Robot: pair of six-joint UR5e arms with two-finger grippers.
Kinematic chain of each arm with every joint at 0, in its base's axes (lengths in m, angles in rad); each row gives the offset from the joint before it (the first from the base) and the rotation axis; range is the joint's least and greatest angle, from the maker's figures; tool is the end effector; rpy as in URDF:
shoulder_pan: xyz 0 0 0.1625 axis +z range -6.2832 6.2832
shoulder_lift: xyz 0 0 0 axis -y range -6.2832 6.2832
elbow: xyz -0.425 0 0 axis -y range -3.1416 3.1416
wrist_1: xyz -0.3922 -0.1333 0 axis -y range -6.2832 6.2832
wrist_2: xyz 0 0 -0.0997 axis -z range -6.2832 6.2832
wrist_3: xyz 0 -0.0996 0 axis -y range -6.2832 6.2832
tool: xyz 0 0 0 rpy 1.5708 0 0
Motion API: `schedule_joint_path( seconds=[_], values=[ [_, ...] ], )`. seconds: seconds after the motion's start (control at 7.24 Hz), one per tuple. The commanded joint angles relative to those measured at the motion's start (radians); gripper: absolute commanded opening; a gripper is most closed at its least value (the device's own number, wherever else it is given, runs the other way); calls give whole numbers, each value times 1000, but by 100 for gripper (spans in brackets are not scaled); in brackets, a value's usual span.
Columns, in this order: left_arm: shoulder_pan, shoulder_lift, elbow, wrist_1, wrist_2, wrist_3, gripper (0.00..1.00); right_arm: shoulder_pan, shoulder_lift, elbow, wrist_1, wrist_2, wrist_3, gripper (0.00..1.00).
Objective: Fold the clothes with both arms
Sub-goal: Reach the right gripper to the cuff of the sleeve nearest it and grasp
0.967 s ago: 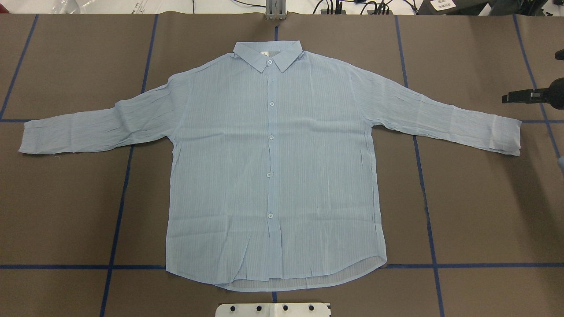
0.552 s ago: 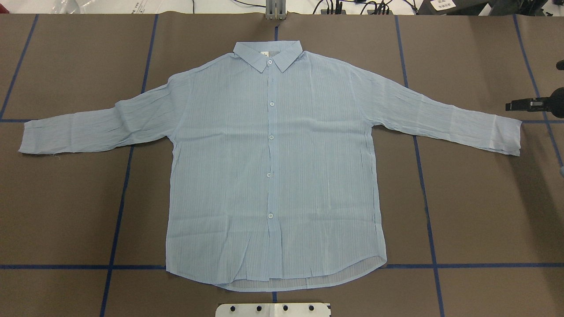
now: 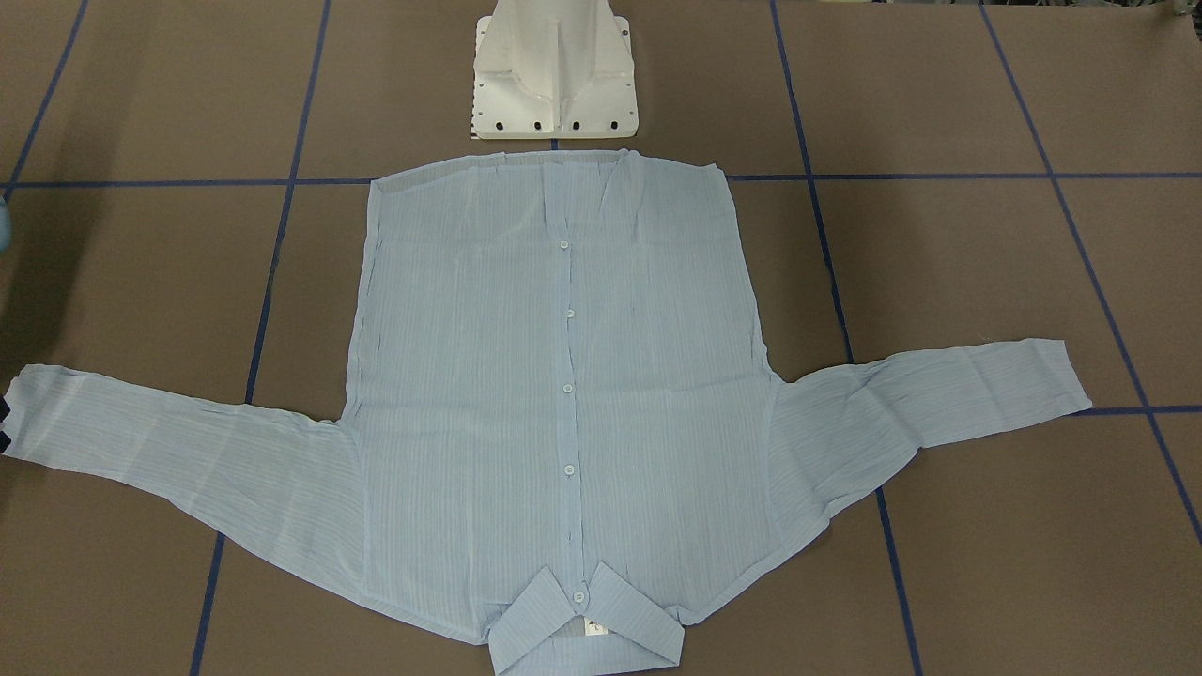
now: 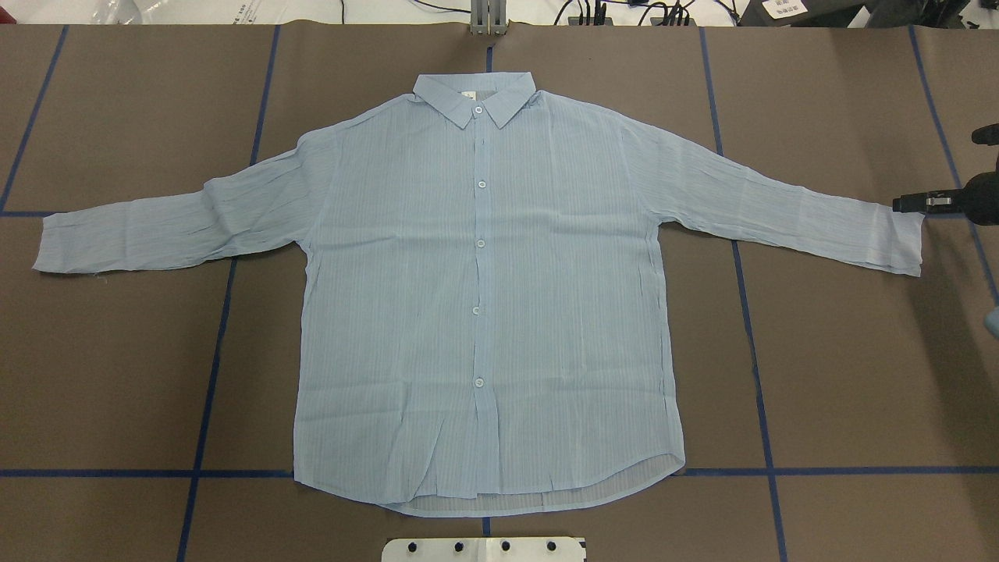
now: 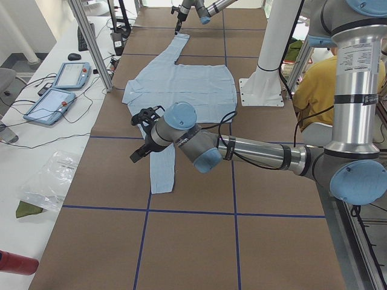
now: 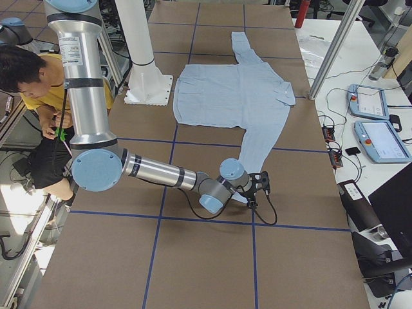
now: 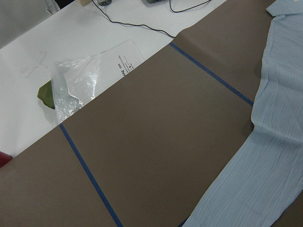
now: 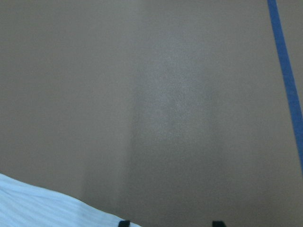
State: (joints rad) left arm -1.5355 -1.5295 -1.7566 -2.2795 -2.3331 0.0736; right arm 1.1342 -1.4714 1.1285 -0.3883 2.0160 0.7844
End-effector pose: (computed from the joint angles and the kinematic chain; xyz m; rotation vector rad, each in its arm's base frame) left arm -0.0472 -0.4924 0.5029 0.8269 0.7014 0.4228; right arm -0.1485 -0.5321 0.7031 0.4360 -0.8155 0.1359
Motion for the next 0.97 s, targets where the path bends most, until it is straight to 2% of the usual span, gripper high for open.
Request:
schedule_joint_path(
  seconds=[0.0, 0.28, 0.41, 0.55, 0.83],
  values=[
    [0, -1, 0, 0, 0, 0, 100, -5, -18, 2, 2, -2, 1, 59],
    [0, -1, 0, 0, 0, 0, 100, -5, -29, 7, 3, -2, -1, 50],
    [0, 0, 0, 0, 0, 0, 100, -5, -32, 11, 3, 0, 6, 29],
    [0, -1, 0, 0, 0, 0, 100, -5, -32, 14, 11, 0, 9, 1],
    [0, 0, 0, 0, 0, 0, 100, -5, -30, 16, 16, 0, 9, 0]
  ],
)
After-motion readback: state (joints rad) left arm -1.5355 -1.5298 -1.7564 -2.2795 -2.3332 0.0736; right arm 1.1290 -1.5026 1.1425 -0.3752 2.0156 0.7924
